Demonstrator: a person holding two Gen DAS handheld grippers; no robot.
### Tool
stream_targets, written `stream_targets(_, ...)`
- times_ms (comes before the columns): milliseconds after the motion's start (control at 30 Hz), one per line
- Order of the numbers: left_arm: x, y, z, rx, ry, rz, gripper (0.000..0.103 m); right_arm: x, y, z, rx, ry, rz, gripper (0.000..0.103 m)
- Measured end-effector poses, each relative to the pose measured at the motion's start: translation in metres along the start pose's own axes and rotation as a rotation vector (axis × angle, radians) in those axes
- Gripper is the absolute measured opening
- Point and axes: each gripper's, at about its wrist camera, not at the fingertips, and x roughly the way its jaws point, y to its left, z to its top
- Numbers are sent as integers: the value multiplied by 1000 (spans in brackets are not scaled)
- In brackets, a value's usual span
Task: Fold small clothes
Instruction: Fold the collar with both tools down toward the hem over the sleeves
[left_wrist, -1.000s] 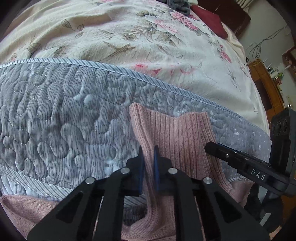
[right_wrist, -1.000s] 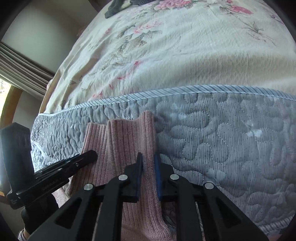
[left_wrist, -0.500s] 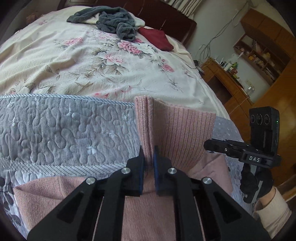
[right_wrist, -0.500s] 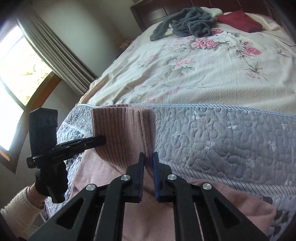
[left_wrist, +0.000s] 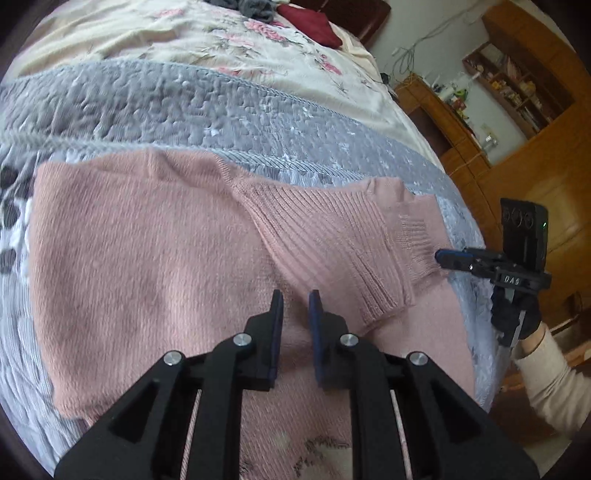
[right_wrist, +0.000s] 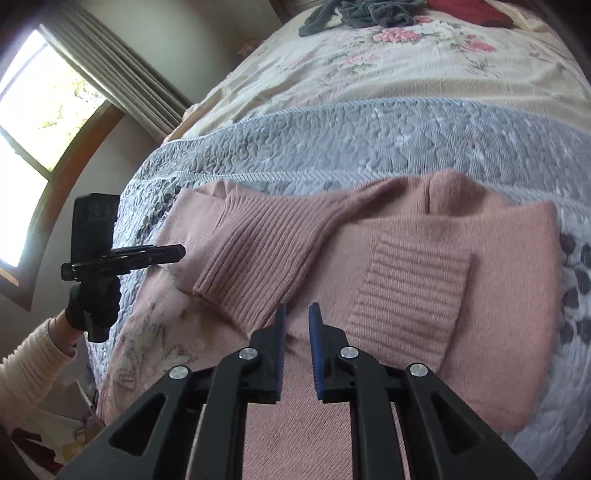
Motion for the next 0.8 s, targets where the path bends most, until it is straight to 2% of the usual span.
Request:
stream_targets(33,-3,3,-1,-41,-17,-33,17,0,-2,-2,31,-7,24,17)
stream_targets(67,-4,4,-1,-73,-29,-50,26,1,-4,-3,71,-14,56,20)
stream_targets(100,-2,4,-1,-104,-28,-59,36,4,-4,-3,110,-13,78,29)
stream_targets(133,2,3,0,-130,-25,-66,39,9,-4,-3,141,-11,88,35)
stream_targets(167,7,3,2,-152,-16,-66,43,14,-4,-2,160,-8,89,35)
stream_targets(233,22,2,2,-195,22,-61,44,28,-3,-1,194,11,98,35)
stream_targets(300,34,3,4,-221,54,-40,36,40,-4,-1,229,25,120,34)
stream_targets(333,39,3,4,-225,56,-40,30,46,-5,0,245,35,132,30)
stream_targets(367,42,3,5,-229,59,-47,11,51,-6,1,258,47,137,25)
stream_targets(400,45,3,6,-237,64,-57,8,55,-6,2,262,54,140,13)
stream_targets(500,41,1,10,-219,44,-60,7,47,-2,6,238,36,128,10)
stream_targets(600,30,-2,14,-156,42,-21,7,32,-2,9,207,13,67,9)
stream_targets(800,37,2,5,-79,100,85,8,49,-9,2,197,77,-19,8)
